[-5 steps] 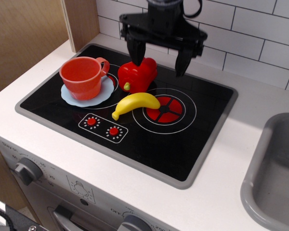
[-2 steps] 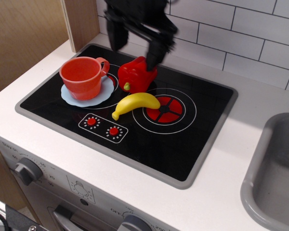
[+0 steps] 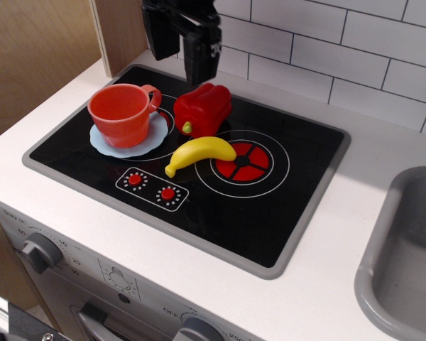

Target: Take cup off plate

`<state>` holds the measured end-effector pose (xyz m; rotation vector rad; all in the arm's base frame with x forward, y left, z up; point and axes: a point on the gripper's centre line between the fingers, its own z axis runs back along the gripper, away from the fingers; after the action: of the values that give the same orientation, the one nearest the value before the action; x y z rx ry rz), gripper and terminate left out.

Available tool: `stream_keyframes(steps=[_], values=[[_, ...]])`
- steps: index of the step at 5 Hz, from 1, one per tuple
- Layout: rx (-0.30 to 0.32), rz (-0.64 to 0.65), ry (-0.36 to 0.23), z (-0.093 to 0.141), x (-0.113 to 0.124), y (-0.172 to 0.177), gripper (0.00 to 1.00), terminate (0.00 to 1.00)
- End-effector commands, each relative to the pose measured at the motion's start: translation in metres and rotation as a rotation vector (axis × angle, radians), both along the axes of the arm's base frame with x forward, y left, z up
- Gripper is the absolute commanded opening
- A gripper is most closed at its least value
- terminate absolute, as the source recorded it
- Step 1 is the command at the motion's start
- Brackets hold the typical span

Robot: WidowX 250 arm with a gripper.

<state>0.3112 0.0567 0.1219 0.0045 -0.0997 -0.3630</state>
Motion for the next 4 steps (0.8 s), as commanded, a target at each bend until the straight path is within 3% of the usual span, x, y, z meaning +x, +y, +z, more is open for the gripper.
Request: stream_keyframes(steps=[1, 4], values=[[0.013, 0.054, -0.13, -0.003, 0.005, 0.022, 1.0, 0.0], [0.038, 0.076, -0.154, -0.005, 0.024, 0.034, 1.0, 0.0]])
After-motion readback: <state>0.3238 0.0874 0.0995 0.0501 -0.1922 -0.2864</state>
